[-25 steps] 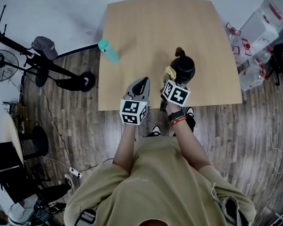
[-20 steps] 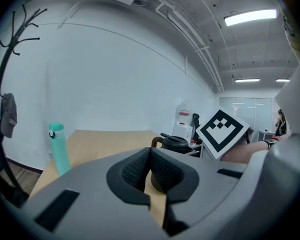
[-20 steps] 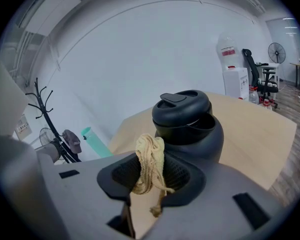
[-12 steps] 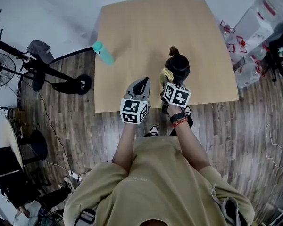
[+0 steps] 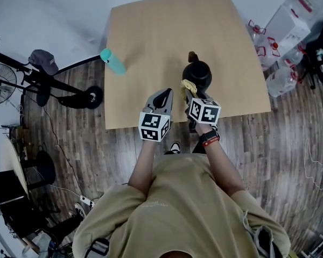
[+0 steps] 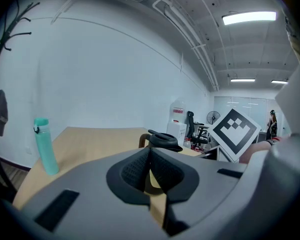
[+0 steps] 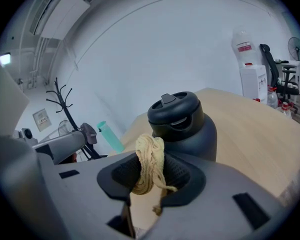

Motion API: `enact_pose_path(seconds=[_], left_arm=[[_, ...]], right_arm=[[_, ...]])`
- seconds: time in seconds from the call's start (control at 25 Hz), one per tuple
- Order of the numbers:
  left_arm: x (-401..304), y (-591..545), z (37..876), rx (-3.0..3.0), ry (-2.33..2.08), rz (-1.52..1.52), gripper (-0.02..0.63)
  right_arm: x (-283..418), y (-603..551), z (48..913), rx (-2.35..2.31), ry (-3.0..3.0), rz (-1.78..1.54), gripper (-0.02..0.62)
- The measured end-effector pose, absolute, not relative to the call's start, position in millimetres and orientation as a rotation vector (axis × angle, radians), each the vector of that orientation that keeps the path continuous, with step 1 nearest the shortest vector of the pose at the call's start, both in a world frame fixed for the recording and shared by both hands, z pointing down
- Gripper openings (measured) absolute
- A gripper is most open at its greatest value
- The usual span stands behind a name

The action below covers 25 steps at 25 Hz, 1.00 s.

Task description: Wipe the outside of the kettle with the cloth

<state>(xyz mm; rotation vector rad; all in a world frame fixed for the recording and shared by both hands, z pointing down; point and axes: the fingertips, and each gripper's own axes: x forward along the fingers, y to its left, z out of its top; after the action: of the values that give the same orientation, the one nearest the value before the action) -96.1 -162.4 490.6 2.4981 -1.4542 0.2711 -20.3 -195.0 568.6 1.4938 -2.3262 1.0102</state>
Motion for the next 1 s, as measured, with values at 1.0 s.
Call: enact_pose_path(seconds=[1.0], left_arm=[[-29, -188, 497, 2.434, -1.528, 0.28, 0.025]], right_arm=[[57, -192, 572, 0.811, -2.532, 0.866, 0.135]])
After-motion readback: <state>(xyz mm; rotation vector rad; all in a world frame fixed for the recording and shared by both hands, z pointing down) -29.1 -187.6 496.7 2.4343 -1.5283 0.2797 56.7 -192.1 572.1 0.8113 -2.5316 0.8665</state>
